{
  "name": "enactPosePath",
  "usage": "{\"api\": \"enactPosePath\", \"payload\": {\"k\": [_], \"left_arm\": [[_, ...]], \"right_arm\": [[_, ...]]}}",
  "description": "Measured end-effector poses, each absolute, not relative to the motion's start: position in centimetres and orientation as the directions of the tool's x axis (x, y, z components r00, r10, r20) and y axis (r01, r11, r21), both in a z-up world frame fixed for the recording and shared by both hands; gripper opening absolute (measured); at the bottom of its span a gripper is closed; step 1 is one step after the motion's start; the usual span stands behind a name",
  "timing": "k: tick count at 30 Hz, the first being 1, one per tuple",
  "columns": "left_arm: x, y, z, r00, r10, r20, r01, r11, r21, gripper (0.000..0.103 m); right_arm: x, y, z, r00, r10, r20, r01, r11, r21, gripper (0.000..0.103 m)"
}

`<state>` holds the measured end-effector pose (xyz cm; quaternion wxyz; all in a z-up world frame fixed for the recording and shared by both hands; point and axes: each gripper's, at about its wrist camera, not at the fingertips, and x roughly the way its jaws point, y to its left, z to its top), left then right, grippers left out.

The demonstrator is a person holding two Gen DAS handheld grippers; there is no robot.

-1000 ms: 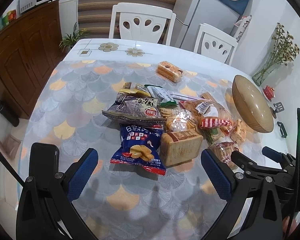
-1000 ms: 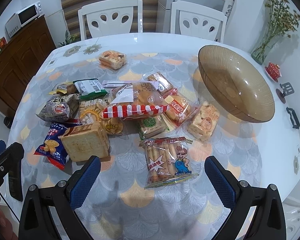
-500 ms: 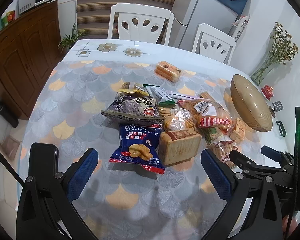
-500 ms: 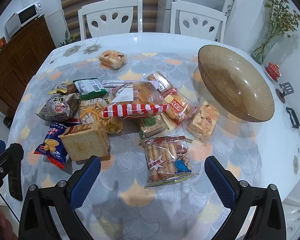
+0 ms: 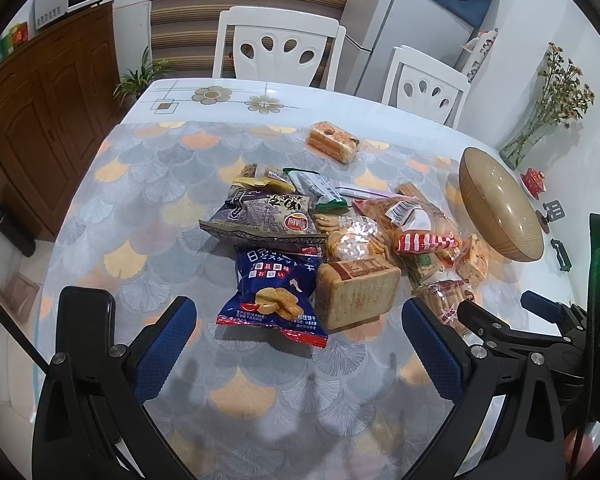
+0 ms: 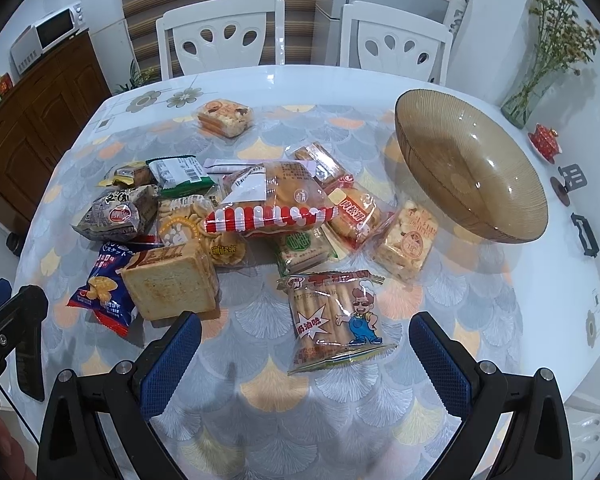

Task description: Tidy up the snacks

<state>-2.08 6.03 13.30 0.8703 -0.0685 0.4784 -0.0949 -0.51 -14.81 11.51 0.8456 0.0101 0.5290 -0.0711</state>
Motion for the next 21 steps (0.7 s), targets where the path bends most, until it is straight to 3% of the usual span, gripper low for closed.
{"api": "enactPosePath", "payload": {"k": [13, 21], "left_arm": [[-1.0, 6.4, 12.9, 0.513, -0.234, -0.826, 0.093, 0.972, -0.218, 0.102], [0.4, 7.4, 11.9, 0.495, -0.223, -0.840, 0.086, 0.974, -0.208, 0.102]], "right_arm": [[0.2, -15.3, 10.8, 0.413, -0.065, -0.908, 0.138, 0.990, -0.008, 0.103], [1.2, -14.0, 11.0, 0.439, -0.014, -0.898, 0.052, 0.999, 0.010, 0.103]]}}
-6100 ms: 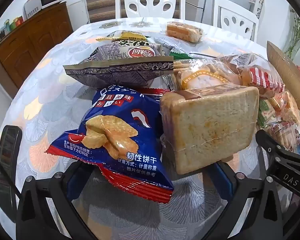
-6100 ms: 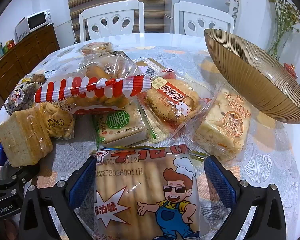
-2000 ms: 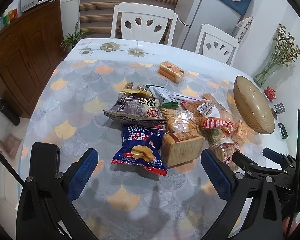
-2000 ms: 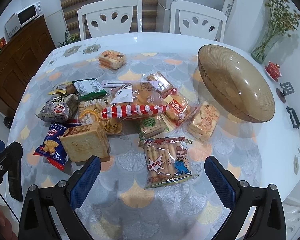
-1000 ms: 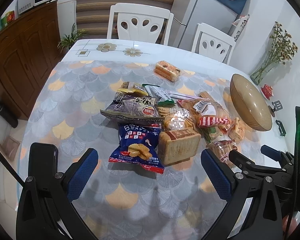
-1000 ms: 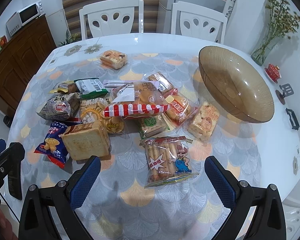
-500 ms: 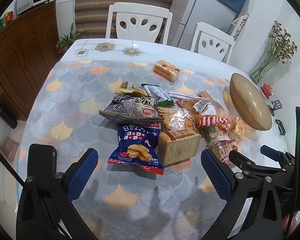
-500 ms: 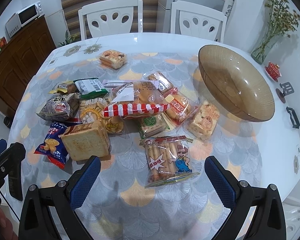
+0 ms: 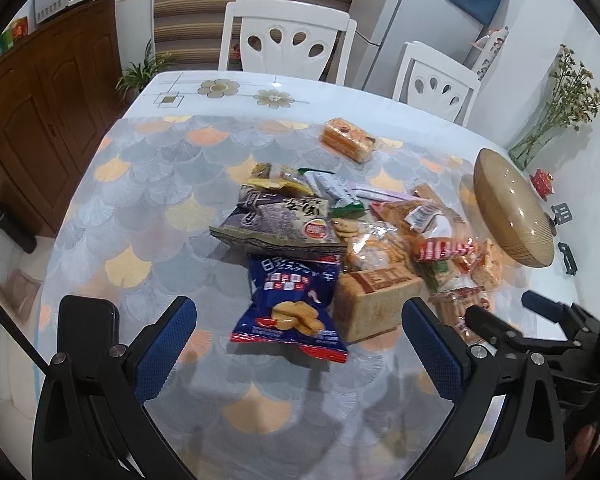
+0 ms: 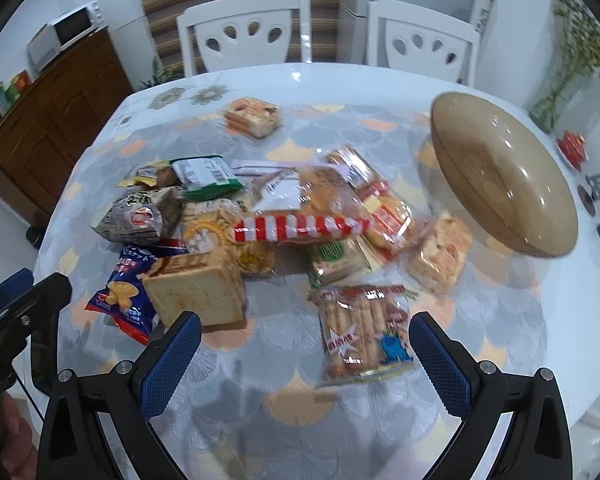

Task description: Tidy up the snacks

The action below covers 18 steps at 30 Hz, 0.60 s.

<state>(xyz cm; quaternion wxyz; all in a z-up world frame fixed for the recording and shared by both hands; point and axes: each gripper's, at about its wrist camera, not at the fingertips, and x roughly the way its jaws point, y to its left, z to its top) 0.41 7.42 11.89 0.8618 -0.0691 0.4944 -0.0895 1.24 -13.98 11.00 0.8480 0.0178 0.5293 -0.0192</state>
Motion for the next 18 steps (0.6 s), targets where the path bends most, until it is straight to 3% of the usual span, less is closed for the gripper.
{"api": "enactPosePath", "payload": {"k": [9, 13, 15, 18], "left_arm": [[1.6, 8.2, 10.1, 0.458, -0.211, -0.863, 0.107, 0.977, -0.182, 0.102], [2.1, 7.6, 8.6, 0.418, -0.218, -0.882, 0.142, 0.975, -0.173, 0.102], [2.3, 7.4, 7.8, 0.397, -0.215, -0.892, 0.155, 0.974, -0.165, 0.102], [2.5, 7.3, 6.9, 0.378, -0.221, -0.899, 0.178, 0.970, -0.164, 0.102]], "right_arm": [[3.0, -13.2, 10.3, 0.425, 0.011, -0.905, -0.026, 1.000, 0.000, 0.103], [3.9, -12.1, 8.8, 0.371, 0.091, -0.924, -0.130, 0.990, 0.045, 0.103], [4.4, -11.4, 7.9, 0.341, 0.128, -0.931, -0.202, 0.978, 0.061, 0.099], [5.3, -10.8, 6.9, 0.305, 0.159, -0.939, -0.258, 0.963, 0.080, 0.086]]}}
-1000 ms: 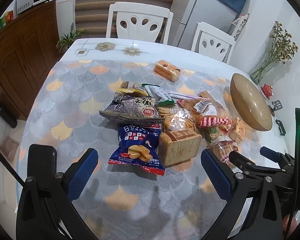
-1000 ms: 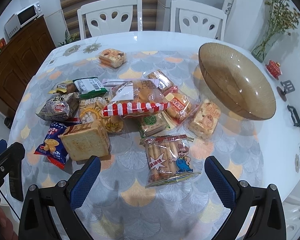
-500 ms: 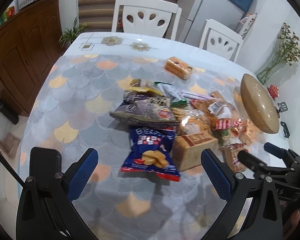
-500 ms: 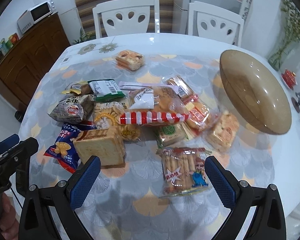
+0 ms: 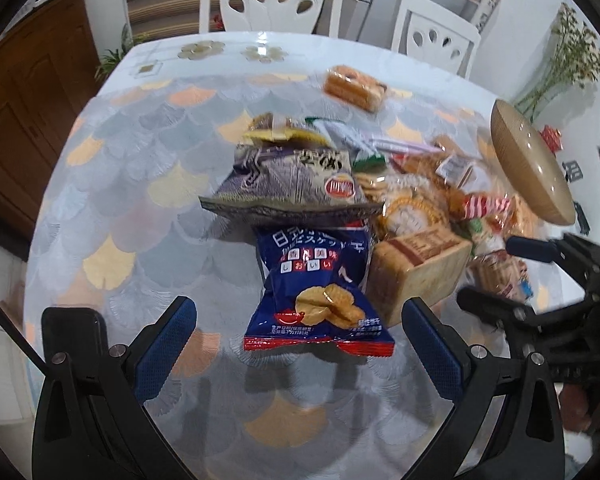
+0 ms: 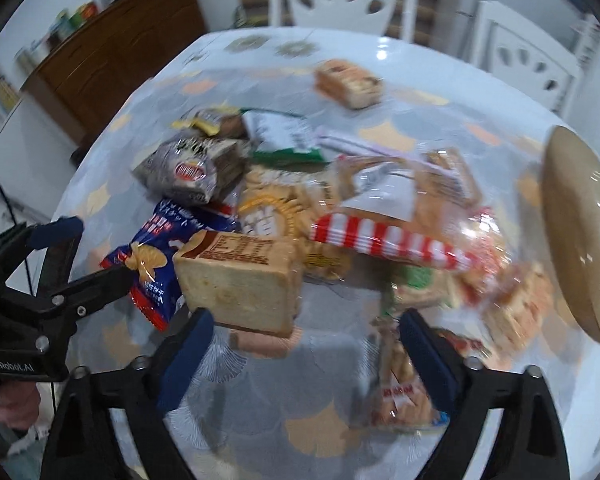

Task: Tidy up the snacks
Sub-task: 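Grasp the wrapped bread slice with the right tool while the left tool grasps the blue biscuit bag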

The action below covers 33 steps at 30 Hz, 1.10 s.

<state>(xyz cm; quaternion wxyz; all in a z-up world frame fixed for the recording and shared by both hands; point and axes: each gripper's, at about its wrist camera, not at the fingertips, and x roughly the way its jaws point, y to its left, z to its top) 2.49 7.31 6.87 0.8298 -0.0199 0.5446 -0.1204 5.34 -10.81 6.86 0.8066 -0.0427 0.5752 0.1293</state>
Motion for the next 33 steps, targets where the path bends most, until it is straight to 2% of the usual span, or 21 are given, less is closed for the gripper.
{"api": "enactPosePath", "payload": {"k": [6, 10, 14, 17, 21, 22, 24, 25, 33], "left_arm": [[3.0, 7.1, 5.2, 0.340, -0.239, -0.910, 0.227, 0.960, -0.167, 0.102], [3.4, 7.2, 4.4, 0.320, -0.236, -0.918, 0.225, 0.960, -0.168, 0.102], [3.5, 8.0, 4.3, 0.316, -0.241, -0.918, 0.221, 0.959, -0.176, 0.102], [3.4, 8.6, 4.5, 0.321, -0.231, -0.918, 0.221, 0.961, -0.165, 0.102], [3.5, 8.9, 4.7, 0.328, -0.232, -0.916, 0.219, 0.962, -0.165, 0.102], [3.6, 8.9, 4.7, 0.329, -0.238, -0.914, 0.221, 0.960, -0.171, 0.102], [3.7, 8.7, 4.7, 0.327, -0.250, -0.911, 0.225, 0.957, -0.182, 0.102], [3.7, 8.6, 4.7, 0.326, -0.252, -0.911, 0.226, 0.957, -0.183, 0.102], [3.6, 9.3, 4.7, 0.334, -0.221, -0.916, 0.204, 0.966, -0.158, 0.100]], "right_arm": [[7.9, -11.2, 4.8, 0.218, 0.298, -0.929, -0.206, 0.945, 0.254, 0.081], [8.1, -11.1, 4.2, 0.140, 0.416, -0.898, -0.140, 0.906, 0.398, 0.057], [6.7, -10.5, 3.5, 0.072, 0.425, -0.902, -0.080, 0.904, 0.420, 0.052], [4.6, -9.6, 3.6, 0.024, 0.439, -0.898, -0.114, 0.894, 0.433, 0.052], [2.7, -8.5, 4.5, 0.043, 0.322, -0.946, -0.213, 0.928, 0.307, 0.052], [2.8, -8.4, 5.2, 0.080, 0.296, -0.952, -0.237, 0.933, 0.271, 0.056], [3.0, -8.1, 6.0, 0.133, 0.269, -0.954, -0.264, 0.937, 0.228, 0.071], [3.3, -7.6, 6.4, 0.164, 0.261, -0.951, -0.286, 0.936, 0.207, 0.082], [5.5, -2.5, 3.4, 0.198, 0.190, -0.962, -0.487, 0.871, 0.071, 0.081]]}}
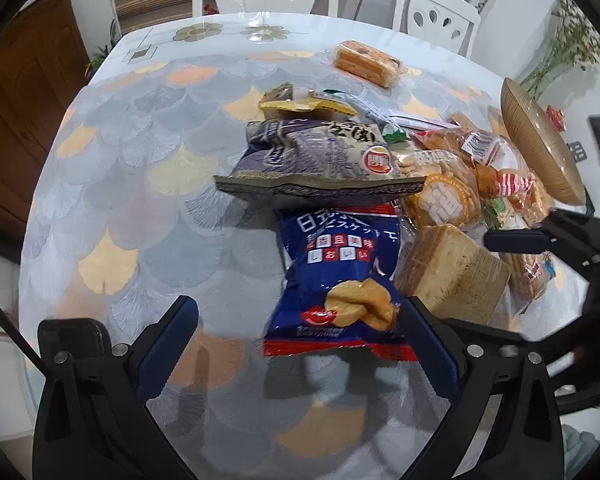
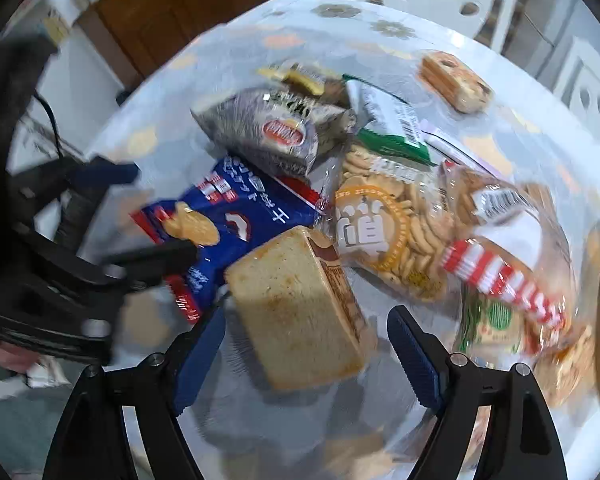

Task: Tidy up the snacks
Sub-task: 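Grasp the wrapped bread slice with the right tool while the left tool grasps the blue biscuit bag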

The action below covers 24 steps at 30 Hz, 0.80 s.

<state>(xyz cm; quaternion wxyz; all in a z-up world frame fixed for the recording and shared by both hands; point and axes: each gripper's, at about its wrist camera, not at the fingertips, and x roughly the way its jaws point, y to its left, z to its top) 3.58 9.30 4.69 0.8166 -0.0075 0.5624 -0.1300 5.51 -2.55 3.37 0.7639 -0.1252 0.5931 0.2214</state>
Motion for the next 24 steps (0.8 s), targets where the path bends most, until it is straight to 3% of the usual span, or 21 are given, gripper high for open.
{"api": "enactPosePath", "payload": {"k": [3, 11, 20, 22, 24], "left_arm": [[3.5, 9.9, 4.8, 0.334, -0.227, -0.915, 0.194, 0.966, -0.169, 0.100], [4.0, 8.1, 4.5, 0.326, -0.251, -0.911, 0.218, 0.958, -0.186, 0.100], [5.0, 4.4, 2.0, 0.278, -0.196, -0.940, 0.252, 0.960, -0.125, 0.100], [5.0, 4.1, 1.3, 0.268, -0.141, -0.953, 0.257, 0.964, -0.070, 0.089], [4.6, 3.8, 1.2, 0.294, -0.104, -0.950, 0.284, 0.959, -0.017, 0.087]], "right_arm": [[5.0, -1.5, 2.1, 0.204, 0.154, -0.967, -0.516, 0.856, 0.027, 0.069], [2.1, -4.0, 2.7, 0.207, 0.166, -0.964, -0.442, 0.895, 0.059, 0.059], [0.3, -8.6, 2.0, 0.130, 0.230, -0.964, -0.271, 0.944, 0.189, 0.056], [0.4, -8.6, 2.1, 0.135, 0.237, -0.962, -0.258, 0.946, 0.197, 0.056], [0.7, -8.5, 2.2, 0.135, 0.245, -0.960, -0.249, 0.946, 0.207, 0.056]]}}
